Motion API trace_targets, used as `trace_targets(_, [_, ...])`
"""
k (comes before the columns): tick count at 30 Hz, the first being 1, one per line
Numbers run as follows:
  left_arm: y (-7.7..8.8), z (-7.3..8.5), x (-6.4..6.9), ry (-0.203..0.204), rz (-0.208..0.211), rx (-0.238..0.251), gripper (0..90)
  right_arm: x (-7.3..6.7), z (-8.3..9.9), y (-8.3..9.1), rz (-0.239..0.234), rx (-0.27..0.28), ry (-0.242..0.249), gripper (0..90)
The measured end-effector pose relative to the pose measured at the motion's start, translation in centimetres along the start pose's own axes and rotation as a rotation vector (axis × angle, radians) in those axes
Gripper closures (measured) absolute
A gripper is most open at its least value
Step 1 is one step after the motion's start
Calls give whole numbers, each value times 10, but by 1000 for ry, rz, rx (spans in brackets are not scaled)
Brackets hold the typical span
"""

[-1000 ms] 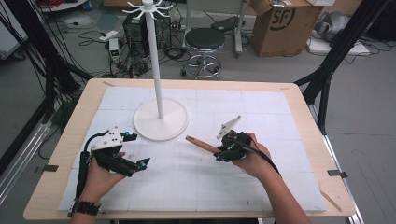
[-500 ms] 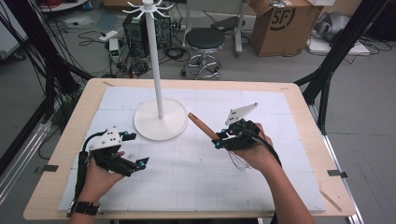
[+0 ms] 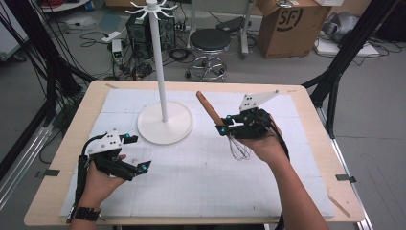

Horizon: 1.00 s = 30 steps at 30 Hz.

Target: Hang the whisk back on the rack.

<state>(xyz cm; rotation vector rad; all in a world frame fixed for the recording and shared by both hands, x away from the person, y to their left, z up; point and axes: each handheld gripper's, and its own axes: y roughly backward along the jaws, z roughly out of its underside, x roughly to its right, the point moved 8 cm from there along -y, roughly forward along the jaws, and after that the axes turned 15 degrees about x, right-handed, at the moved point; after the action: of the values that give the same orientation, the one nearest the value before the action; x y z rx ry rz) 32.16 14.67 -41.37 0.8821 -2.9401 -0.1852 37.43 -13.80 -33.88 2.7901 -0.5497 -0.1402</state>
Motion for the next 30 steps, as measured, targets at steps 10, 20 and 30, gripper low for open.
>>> trace_targets(10, [-1, 0, 1, 1, 5, 3, 17, 5, -27, 0, -26, 48, -9, 699])
trace_targets(20, [0, -1, 1, 0, 10, 5, 16, 19, -54, -2, -55, 72, -7, 700])
trace_targets(30, [2, -1, -1, 5, 1, 11, 17, 29, -85, -11, -97, 93, -4, 700])
